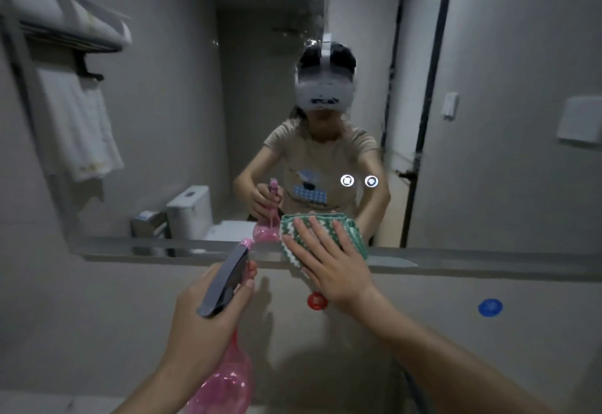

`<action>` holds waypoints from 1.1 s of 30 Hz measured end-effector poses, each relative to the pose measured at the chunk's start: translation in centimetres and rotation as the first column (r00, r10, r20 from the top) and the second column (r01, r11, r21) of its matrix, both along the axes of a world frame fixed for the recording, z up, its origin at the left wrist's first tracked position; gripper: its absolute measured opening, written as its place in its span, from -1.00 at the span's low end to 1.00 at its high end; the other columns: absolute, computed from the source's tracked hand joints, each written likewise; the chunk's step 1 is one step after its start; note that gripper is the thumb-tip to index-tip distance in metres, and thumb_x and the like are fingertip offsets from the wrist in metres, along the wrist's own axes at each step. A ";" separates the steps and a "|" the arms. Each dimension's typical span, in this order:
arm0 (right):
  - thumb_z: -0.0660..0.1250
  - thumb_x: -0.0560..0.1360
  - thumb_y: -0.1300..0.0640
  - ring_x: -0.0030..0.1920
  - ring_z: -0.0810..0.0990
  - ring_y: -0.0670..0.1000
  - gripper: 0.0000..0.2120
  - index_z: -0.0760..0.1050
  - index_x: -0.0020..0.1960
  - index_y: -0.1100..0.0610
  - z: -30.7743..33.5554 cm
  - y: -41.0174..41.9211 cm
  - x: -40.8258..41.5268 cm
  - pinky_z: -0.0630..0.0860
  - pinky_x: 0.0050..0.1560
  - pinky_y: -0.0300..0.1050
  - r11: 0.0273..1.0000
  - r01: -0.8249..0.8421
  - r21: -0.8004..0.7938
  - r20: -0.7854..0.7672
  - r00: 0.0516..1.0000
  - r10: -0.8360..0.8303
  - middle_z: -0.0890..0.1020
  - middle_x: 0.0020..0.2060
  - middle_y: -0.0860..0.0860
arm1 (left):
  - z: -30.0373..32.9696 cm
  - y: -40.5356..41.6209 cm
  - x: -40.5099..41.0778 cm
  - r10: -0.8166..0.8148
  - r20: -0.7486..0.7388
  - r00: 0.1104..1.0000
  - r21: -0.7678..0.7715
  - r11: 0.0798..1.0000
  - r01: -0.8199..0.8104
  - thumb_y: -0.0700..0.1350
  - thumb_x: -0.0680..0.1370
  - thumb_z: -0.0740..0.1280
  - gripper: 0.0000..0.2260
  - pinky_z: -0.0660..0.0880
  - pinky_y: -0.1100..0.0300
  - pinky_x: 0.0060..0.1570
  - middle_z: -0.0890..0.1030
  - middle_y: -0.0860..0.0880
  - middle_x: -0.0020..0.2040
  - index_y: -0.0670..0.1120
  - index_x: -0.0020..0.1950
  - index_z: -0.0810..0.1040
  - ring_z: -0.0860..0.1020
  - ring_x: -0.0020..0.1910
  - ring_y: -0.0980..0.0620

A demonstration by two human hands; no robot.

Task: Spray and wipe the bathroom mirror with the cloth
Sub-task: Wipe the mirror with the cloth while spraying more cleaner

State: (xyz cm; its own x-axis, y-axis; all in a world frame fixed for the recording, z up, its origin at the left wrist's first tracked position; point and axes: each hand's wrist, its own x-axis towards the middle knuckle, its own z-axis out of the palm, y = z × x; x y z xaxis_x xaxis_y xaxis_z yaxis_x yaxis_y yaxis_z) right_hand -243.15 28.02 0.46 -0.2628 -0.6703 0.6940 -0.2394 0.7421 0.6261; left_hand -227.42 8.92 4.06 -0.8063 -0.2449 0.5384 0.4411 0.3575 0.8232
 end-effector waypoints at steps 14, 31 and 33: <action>0.11 0.60 -0.11 0.49 0.16 0.11 -0.47 0.12 0.52 -0.01 15.6 -6.4 -0.4 0.10 0.43 0.19 0.991 0.088 -0.099 -0.161 0.982 -0.103 0.22 0.49 0.09 | 7.2 -8.9 -3.4 -0.164 -0.178 0.970 -0.015 0.986 0.164 -0.05 0.43 0.47 -0.56 0.41 0.21 -0.23 0.62 0.15 -0.26 0.58 -0.18 0.47 0.55 -0.23 0.27; -0.04 0.60 -0.11 0.49 0.17 0.12 -0.49 0.15 0.52 0.00 29.1 -4.2 -0.8 0.03 0.44 0.16 0.983 0.084 -0.165 -0.134 0.985 -0.107 0.21 0.49 0.09 | 18.8 -4.1 -6.1 -0.049 -0.292 0.955 0.029 0.998 0.060 -0.16 0.49 0.40 -0.85 0.31 0.10 -0.32 0.44 -0.06 -0.42 -0.24 -0.17 0.53 0.36 -0.38 0.04; -0.07 0.60 -0.12 0.49 0.16 0.13 -0.47 0.10 0.53 0.00 31.8 -4.2 -0.9 -0.02 0.44 0.15 0.971 0.117 -0.208 -0.109 0.984 -0.142 0.19 0.50 0.09 | 21.2 -3.7 -6.2 -0.042 -0.332 0.942 0.027 0.998 0.054 -0.04 0.44 0.39 -0.72 0.34 0.04 -0.29 0.49 -0.24 -0.34 -0.28 -0.13 0.54 0.41 -0.33 -0.02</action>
